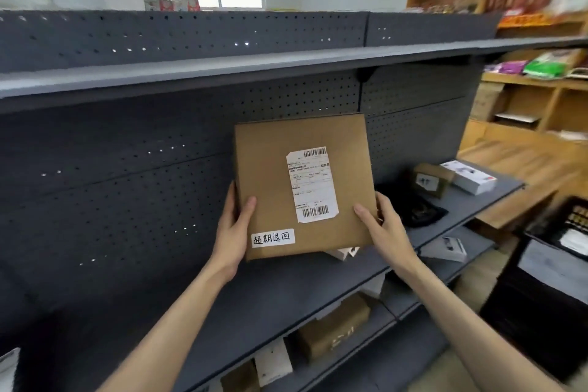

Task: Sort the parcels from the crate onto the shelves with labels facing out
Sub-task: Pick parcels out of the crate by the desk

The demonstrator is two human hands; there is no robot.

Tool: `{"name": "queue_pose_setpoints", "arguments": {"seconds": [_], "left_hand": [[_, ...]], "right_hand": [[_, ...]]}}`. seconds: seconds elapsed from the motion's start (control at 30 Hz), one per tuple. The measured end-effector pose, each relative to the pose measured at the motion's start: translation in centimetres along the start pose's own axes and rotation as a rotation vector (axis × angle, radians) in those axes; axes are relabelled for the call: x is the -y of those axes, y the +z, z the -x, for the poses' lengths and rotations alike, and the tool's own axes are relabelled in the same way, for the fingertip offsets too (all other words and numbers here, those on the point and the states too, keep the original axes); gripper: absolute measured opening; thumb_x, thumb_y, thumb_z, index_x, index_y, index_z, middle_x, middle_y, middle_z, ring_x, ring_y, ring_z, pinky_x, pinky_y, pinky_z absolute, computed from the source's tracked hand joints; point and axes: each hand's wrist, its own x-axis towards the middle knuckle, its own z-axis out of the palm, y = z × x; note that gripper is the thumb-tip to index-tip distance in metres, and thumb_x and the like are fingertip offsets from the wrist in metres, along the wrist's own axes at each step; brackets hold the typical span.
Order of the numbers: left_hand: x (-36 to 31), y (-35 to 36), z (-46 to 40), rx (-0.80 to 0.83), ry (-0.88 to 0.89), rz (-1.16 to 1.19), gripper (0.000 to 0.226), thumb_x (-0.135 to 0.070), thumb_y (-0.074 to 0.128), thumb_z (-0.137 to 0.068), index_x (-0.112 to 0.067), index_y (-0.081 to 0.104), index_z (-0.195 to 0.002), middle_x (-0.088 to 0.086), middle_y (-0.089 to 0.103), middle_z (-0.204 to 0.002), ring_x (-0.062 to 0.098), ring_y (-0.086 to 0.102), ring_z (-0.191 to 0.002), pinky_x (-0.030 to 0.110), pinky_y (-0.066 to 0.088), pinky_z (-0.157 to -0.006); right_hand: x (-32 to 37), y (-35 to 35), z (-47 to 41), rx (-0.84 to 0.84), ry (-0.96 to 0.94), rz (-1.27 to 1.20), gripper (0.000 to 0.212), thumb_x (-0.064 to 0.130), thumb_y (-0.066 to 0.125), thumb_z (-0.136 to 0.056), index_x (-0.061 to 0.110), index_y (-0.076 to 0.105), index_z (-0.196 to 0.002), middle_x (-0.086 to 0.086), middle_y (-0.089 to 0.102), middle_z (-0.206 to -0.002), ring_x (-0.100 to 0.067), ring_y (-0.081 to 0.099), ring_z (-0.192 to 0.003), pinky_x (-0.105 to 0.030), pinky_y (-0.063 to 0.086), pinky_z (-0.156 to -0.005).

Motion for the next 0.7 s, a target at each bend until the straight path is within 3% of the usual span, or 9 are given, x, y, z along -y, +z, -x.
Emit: {"name": "queue_pose_setpoints", "arguments": {"seconds": [0.13, 0.2, 0.4, 0.53, 0.7], "left_hand": [[0.0, 8.6, -1.7, 0.149, 0.024, 0.027, 0.066, -0.05, 0.056, -0.097, -0.038, 0.028, -0.156, -0.019, 0.047, -0.149, -0.004, 0.048, -0.13, 0.025, 0.038, -0.112], [0.0, 13.2, -2.4, 0.212, 0.033, 0.056, 0.062, -0.047, 0.056, -0.098, -0.036, 0.032, -0.155, -0.018, 0.051, -0.146, -0.004, 0.051, -0.127, 0.021, 0.041, -0.107], [-0.8, 27.7, -3.8, 0.402, 0.069, 0.118, 0.056, -0.036, 0.053, -0.102, -0.033, 0.032, -0.154, -0.021, 0.056, -0.133, -0.008, 0.057, -0.117, 0.01, 0.046, -0.095], [-1.2, 37.2, -4.3, 0.502, 0.078, 0.178, 0.06, -0.035, 0.053, -0.102, -0.031, 0.027, -0.156, -0.015, 0.052, -0.139, -0.003, 0.056, -0.119, 0.005, 0.046, -0.088], [-0.7, 48.0, -5.5, 0.605, 0.06, 0.241, 0.066, -0.039, 0.055, -0.1, -0.032, 0.024, -0.158, -0.009, 0.052, -0.145, 0.008, 0.056, -0.127, 0.015, 0.048, -0.092]], "right_hand": [[-1.0, -8.0, 0.4, -0.159, 0.011, 0.061, 0.05, 0.038, 0.057, -0.096, 0.023, 0.043, -0.142, 0.018, 0.059, -0.125, 0.008, 0.059, -0.106, -0.012, 0.051, -0.08], [-0.9, -11.9, 0.4, -0.226, 0.015, 0.087, 0.051, 0.037, 0.057, -0.096, 0.02, 0.043, -0.142, 0.013, 0.058, -0.129, 0.004, 0.058, -0.111, -0.012, 0.05, -0.082], [-1.6, -24.4, 0.8, -0.397, 0.012, 0.171, 0.06, 0.053, 0.057, -0.091, 0.027, 0.044, -0.143, 0.015, 0.056, -0.135, -0.008, 0.056, -0.121, -0.033, 0.051, -0.097], [-2.1, -32.2, 0.3, -0.5, -0.003, 0.169, 0.052, 0.039, 0.058, -0.095, 0.02, 0.045, -0.142, 0.007, 0.06, -0.131, -0.005, 0.062, -0.111, -0.023, 0.056, -0.084], [-2.9, -40.4, -0.7, -0.618, -0.007, 0.209, 0.049, 0.032, 0.057, -0.098, 0.016, 0.044, -0.142, 0.003, 0.06, -0.127, -0.005, 0.062, -0.106, -0.015, 0.054, -0.073]]}}
